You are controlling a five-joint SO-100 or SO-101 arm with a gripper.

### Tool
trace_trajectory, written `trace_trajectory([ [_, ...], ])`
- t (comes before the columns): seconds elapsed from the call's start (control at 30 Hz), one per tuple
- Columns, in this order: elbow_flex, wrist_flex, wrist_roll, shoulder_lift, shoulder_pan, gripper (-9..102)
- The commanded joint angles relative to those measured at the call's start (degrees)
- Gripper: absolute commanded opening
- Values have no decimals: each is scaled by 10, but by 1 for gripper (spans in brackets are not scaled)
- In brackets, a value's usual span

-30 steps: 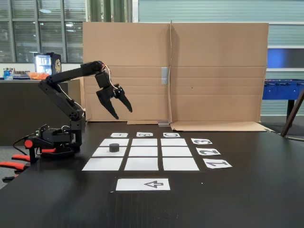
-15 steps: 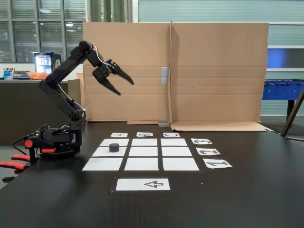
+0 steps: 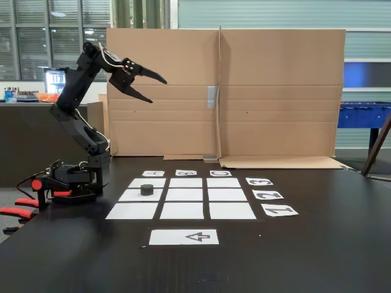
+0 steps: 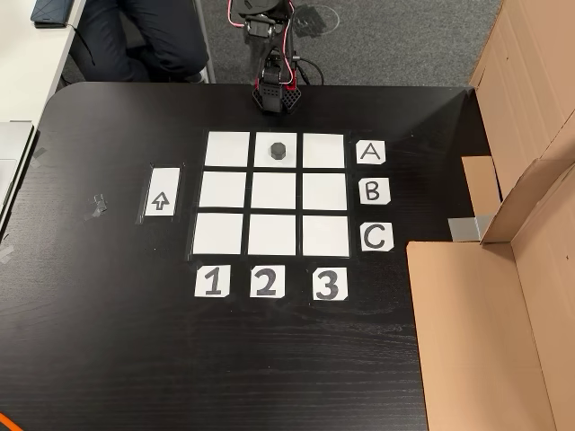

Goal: Pick up a new token and place it in the grid on square A2.

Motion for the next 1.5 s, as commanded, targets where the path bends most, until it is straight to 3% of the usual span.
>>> trace_trajectory([
  [0.0,-18,-5,10,18,35,28],
  [0.63,24,-7,25,116,231,28],
  [1.03,177,-67,25,212,345,28],
  [1.47,265,-72,34,291,446,28],
])
